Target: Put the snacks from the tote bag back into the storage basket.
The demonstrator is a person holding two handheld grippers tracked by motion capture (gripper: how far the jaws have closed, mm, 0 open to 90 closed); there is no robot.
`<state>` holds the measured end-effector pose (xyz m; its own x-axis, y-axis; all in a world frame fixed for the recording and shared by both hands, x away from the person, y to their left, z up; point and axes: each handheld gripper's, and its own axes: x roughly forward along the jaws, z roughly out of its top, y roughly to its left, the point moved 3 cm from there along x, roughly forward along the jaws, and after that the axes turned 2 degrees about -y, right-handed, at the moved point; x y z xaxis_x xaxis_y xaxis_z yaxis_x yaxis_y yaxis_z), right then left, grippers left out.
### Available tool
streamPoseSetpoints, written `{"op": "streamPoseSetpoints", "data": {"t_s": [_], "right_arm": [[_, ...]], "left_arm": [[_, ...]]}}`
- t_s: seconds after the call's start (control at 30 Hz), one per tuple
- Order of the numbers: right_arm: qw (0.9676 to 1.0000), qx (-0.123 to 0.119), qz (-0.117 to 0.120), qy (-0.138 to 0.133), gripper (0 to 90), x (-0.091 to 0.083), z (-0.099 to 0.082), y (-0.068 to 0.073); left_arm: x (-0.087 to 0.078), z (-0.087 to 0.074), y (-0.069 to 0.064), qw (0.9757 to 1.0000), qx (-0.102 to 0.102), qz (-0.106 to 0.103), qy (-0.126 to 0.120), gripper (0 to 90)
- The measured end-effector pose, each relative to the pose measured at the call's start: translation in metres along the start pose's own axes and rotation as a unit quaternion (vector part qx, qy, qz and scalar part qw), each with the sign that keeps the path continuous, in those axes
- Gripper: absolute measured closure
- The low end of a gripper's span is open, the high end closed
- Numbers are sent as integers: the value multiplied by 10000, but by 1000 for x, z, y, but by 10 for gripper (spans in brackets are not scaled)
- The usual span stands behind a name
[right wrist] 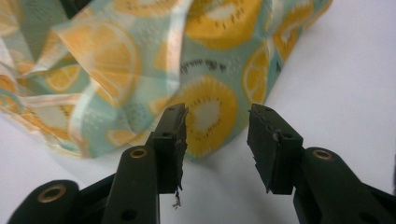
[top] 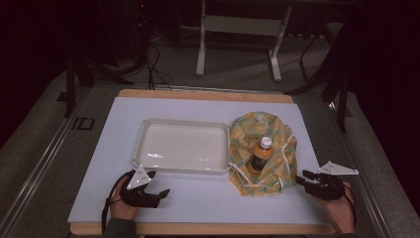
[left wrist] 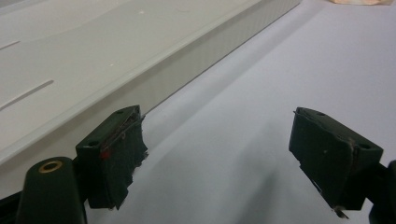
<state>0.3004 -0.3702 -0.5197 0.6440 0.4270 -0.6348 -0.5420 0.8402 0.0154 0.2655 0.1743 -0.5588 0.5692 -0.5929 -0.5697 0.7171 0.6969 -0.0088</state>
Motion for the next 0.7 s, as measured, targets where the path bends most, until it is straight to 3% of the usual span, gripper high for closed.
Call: {"op": "streamPoseSetpoints", "data": {"t_s": [0.27,0.47,0.7], "right_arm": [[9992,-381,-74,104,610,-12,22,0],[9979,-643,6,118,630,-23,41,1],[9952,-930,36,319,641,-25,55,6]], "left_arm": [[0,0,0,10000,-23,1,-13,180],[0,0,0,10000,-25,7,12,180],[0,0,0,10000,-20,-6,23,180]]}}
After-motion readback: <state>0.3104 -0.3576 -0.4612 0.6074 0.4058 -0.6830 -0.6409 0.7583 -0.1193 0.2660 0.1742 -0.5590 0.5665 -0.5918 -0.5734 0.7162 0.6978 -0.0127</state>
